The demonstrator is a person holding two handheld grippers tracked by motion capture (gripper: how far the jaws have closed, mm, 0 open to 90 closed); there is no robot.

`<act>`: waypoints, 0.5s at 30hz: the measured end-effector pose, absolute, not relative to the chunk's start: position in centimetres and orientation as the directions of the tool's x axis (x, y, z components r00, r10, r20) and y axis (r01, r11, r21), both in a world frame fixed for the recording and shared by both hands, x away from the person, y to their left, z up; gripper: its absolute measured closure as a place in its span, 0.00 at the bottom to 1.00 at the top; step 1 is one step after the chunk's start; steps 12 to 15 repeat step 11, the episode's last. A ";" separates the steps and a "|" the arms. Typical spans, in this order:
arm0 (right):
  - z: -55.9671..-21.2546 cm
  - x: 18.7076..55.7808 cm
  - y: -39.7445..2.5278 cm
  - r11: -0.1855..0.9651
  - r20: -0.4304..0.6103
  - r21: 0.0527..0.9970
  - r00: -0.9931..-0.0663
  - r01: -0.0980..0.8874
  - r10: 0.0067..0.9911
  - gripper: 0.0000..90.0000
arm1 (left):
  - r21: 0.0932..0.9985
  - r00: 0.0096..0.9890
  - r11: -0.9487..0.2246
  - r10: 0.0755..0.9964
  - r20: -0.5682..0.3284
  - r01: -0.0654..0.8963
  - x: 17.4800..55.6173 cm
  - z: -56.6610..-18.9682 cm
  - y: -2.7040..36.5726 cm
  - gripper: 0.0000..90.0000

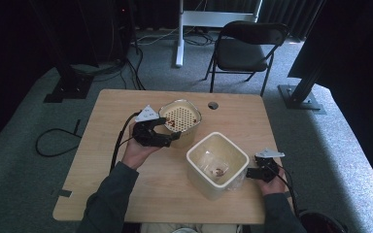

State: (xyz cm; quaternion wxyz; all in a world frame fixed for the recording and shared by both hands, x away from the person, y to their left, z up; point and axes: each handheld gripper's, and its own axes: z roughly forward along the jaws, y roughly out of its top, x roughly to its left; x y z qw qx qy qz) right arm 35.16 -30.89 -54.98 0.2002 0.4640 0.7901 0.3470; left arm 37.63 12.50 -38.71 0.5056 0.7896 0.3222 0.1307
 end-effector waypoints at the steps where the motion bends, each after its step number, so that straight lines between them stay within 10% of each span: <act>1: -55.0 35.2 -30.9 0.328 0.006 0.734 -0.489 0.594 0.872 0.22 | 0.881 0.753 -0.279 0.646 -0.121 0.381 37.6 -38.9 12.6 0.19; 15: -55.0 35.5 -30.5 0.328 0.004 0.729 -0.484 0.600 0.875 0.18 | 0.868 0.726 -0.277 0.676 -0.129 0.412 37.6 -40.5 13.7 0.19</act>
